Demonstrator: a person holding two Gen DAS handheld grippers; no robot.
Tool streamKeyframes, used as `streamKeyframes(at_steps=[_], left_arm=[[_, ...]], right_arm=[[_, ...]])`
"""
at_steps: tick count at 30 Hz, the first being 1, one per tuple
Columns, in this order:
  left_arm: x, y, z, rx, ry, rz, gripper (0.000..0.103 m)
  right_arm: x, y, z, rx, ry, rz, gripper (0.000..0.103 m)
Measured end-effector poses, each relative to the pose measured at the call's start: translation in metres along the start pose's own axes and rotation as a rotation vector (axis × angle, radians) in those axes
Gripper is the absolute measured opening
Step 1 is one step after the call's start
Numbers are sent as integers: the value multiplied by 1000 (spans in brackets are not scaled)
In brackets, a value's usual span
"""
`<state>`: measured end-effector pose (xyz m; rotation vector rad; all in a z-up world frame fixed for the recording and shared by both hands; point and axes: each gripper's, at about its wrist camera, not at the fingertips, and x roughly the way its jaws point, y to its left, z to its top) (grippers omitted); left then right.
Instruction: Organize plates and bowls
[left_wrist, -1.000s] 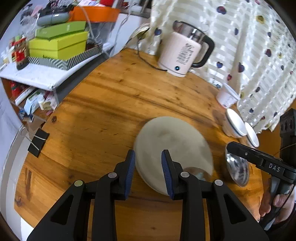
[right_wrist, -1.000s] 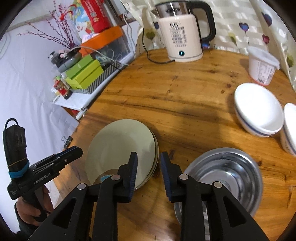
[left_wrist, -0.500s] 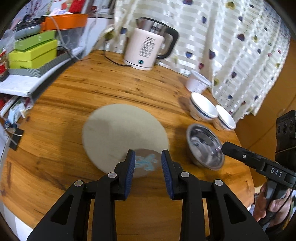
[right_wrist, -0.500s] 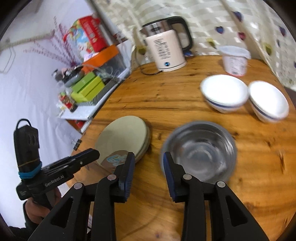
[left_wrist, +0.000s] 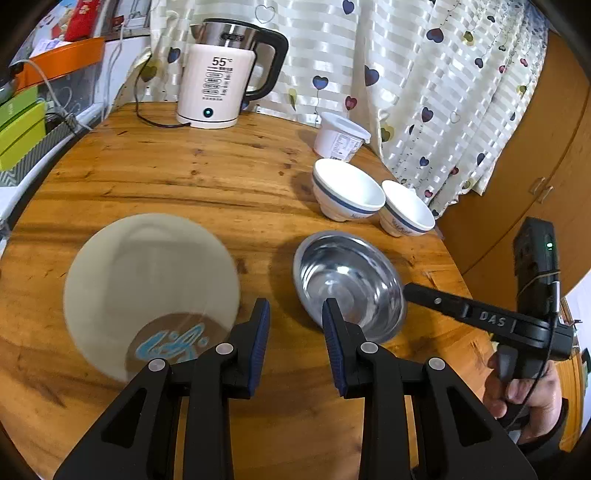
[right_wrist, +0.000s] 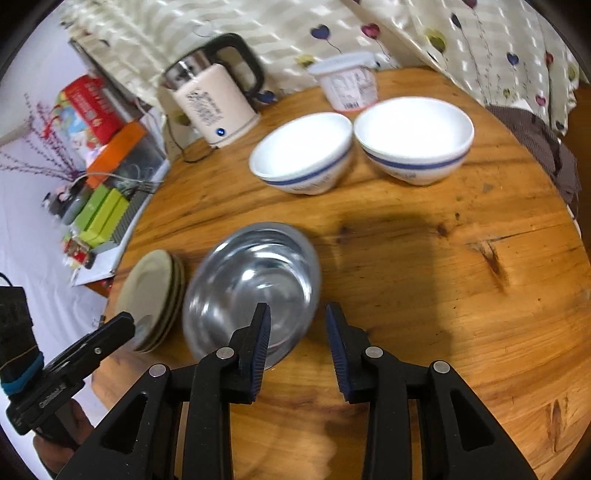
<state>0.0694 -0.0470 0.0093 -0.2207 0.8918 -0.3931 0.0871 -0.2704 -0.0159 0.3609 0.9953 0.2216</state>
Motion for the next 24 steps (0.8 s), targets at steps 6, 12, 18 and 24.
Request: streamKeyframes(at_steps=[6, 12, 18, 24], left_arm=[[20, -3, 13, -13, 13, -9, 30], [42, -5, 31, -23, 30, -28, 30], [63, -8, 49, -22, 71, -73, 30], [82, -6, 71, -65, 197, -97, 30]], right_arm=[[21, -10, 9, 22, 63, 38, 22], [30, -17, 12, 38, 128, 121, 11], [25, -36, 9, 59, 229, 104, 11], [22, -44, 15, 106, 352, 33, 12]])
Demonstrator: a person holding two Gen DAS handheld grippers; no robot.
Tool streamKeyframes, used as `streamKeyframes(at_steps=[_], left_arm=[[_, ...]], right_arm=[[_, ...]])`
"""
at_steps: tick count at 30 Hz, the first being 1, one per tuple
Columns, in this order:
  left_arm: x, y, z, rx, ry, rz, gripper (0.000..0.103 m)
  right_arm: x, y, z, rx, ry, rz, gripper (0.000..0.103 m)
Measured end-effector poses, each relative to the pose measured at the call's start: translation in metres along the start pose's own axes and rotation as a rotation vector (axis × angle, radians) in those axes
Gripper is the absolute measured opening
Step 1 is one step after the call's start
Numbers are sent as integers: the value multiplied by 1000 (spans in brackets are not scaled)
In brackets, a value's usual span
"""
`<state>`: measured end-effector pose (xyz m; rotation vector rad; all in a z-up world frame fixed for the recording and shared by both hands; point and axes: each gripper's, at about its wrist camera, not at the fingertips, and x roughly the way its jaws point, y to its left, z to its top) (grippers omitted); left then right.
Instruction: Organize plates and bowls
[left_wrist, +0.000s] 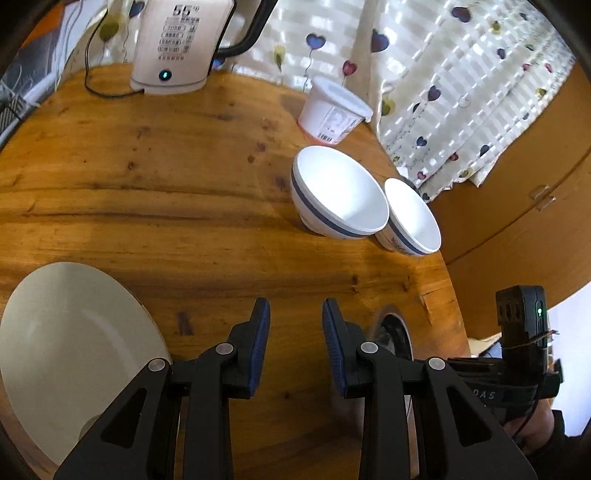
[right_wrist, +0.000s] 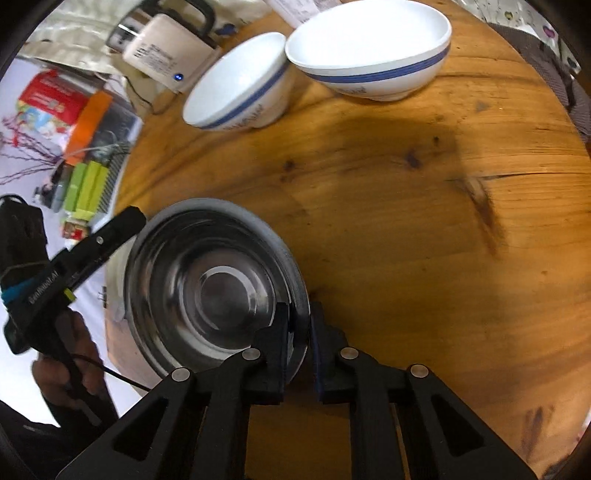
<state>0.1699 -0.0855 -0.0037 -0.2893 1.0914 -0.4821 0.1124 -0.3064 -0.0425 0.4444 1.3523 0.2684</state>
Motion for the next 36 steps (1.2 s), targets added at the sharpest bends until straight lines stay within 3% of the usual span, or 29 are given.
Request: streamKeyframes(at_steps=[2, 5, 10, 13, 20, 29, 32, 36], left_arm=[[-3, -2, 1, 2, -5, -4, 30], [-11, -5, -5, 36, -67, -12, 30], [-26, -10, -27, 47, -142, 3, 30], [-41, -16, -38, 58, -140, 2, 30], [-60, -30, -38, 68, -190, -7, 30], [-28, -32, 2, -17, -146, -25, 31], [-21, -35, 10, -30, -144, -39, 41], [-14, -36, 20, -39, -143, -43, 42]], right_arm=[[-3, 1, 1, 11, 15, 1, 15], [-9, 3, -2, -9, -17, -29, 37], [-20, -1, -19, -50, -97, -47, 38], [-37, -4, -30, -34, -159, -40, 38], [-90, -24, -44, 14, -367, -28, 37], [-108, -39, -9, 29, -405, -13, 37], [-108, -30, 1, -11, -422, -5, 37], [-100, -17, 19, -45, -409, 37, 37]])
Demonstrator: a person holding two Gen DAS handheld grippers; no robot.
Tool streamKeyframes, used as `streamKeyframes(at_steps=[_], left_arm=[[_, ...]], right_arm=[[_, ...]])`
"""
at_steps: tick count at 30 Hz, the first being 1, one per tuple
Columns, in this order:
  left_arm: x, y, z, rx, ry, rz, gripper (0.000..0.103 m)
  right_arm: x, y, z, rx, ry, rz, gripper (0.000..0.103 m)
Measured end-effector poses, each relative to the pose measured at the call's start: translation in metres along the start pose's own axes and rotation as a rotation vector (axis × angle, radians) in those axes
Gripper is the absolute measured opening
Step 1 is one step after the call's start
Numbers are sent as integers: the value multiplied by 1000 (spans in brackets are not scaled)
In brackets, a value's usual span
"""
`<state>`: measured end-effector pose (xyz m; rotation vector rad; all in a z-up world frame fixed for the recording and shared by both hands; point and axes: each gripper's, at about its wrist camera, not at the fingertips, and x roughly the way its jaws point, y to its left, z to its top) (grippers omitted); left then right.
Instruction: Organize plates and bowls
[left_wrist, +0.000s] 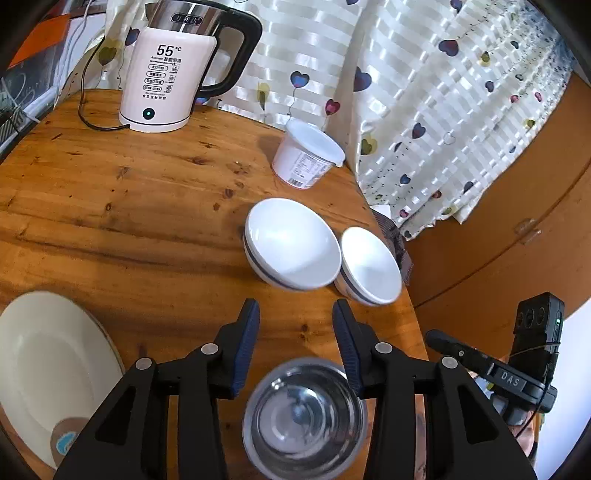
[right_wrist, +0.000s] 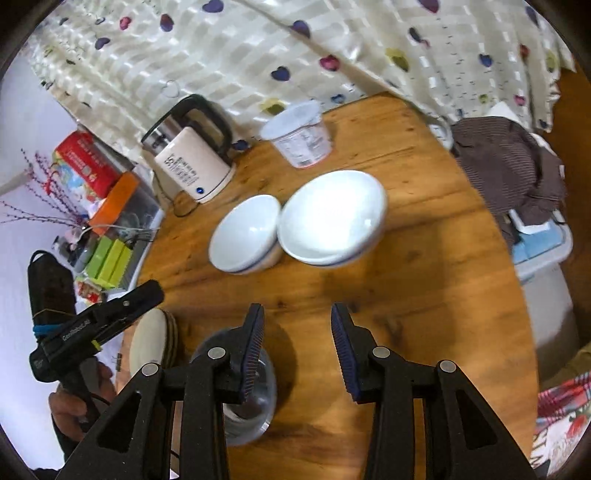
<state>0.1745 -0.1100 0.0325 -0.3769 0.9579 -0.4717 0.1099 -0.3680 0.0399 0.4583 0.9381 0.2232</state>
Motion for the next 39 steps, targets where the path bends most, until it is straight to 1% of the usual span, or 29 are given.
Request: streamKeyframes(at_steps=[4, 7, 13, 16, 19, 26, 30, 31, 32, 34, 37, 39], left_arm=[[10, 4, 12, -5, 7, 35, 42], [23, 11, 21, -21, 33, 55, 42], [55, 18, 35, -43, 86, 59, 42], [66, 19, 40, -53, 95, 65, 42], [73, 21, 44, -66, 103, 69, 42], [89, 25, 49, -66, 127, 111, 42], [92, 28, 50, -72, 134, 117, 42], [93, 29, 51, -71, 137, 123, 37], [94, 29, 51, -70, 141, 127, 30], [95, 31, 51, -74, 151, 124, 26], [97, 32, 52, -78, 159, 116, 24], [98, 32, 53, -77, 163, 113, 19]], right_arm=[[17, 5, 10, 17, 17, 30, 38], [23, 8, 11, 28, 27, 44, 38], [27, 5, 10, 34, 35, 16, 38], [28, 5, 12, 36, 34, 3, 38], [31, 8, 15, 31, 43, 5, 38], [47, 16, 20, 16, 66, 16, 38], [55, 20, 24, 10, 74, 13, 38], [56, 21, 25, 10, 74, 15, 38], [57, 21, 25, 8, 76, 16, 38], [60, 24, 26, 4, 78, 18, 38], [63, 24, 26, 8, 82, 19, 38], [64, 24, 26, 10, 85, 17, 38]])
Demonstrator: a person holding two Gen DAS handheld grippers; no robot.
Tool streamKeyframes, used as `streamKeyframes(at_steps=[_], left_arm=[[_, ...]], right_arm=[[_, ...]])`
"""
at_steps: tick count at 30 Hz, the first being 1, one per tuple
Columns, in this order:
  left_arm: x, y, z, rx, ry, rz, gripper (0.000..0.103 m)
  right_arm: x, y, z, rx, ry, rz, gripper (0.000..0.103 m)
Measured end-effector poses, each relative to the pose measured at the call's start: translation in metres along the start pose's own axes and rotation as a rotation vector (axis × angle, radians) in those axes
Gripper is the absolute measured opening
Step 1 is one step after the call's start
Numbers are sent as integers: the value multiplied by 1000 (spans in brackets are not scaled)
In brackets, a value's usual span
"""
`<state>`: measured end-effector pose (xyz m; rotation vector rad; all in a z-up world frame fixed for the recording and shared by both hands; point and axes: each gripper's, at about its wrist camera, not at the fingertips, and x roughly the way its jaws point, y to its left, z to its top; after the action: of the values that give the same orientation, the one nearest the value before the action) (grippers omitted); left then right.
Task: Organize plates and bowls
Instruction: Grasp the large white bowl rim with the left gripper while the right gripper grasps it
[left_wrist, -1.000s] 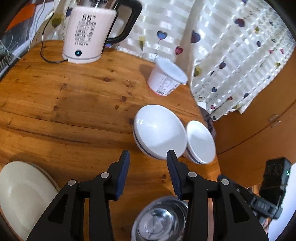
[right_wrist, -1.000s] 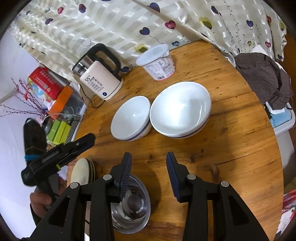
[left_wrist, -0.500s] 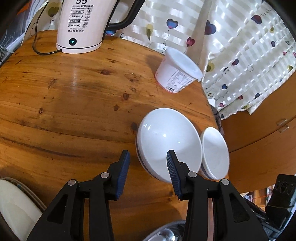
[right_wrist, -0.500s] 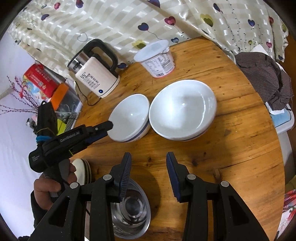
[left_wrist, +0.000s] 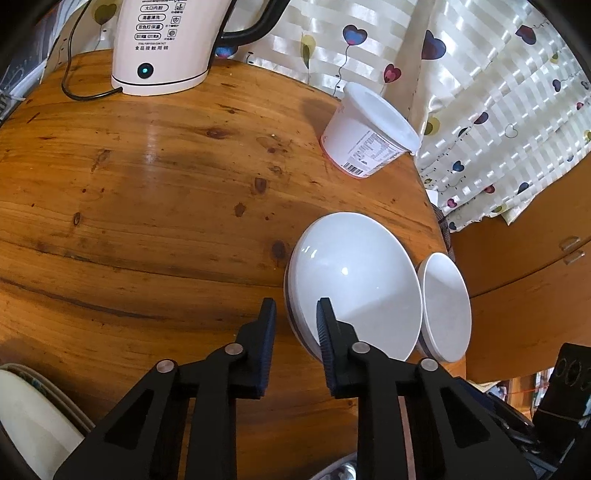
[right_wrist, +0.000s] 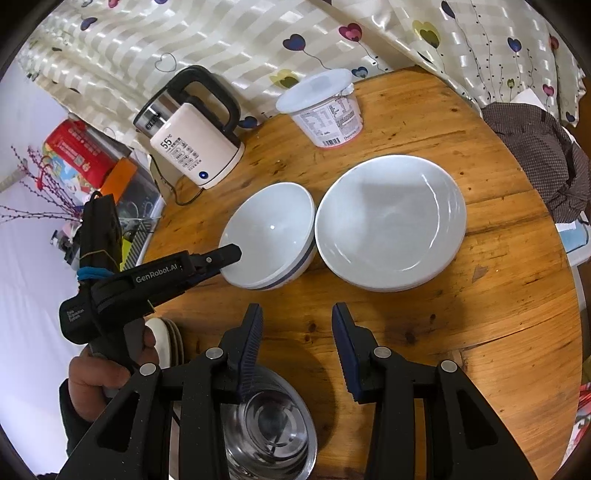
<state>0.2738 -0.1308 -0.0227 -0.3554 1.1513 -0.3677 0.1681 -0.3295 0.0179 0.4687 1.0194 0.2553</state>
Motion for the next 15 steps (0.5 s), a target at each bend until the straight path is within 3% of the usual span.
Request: streamKeyframes(at_steps=[15], left_arm=[[-4, 6, 0, 12, 15, -10, 7]], right_arm=[[18, 2, 8, 6, 22, -14, 38]])
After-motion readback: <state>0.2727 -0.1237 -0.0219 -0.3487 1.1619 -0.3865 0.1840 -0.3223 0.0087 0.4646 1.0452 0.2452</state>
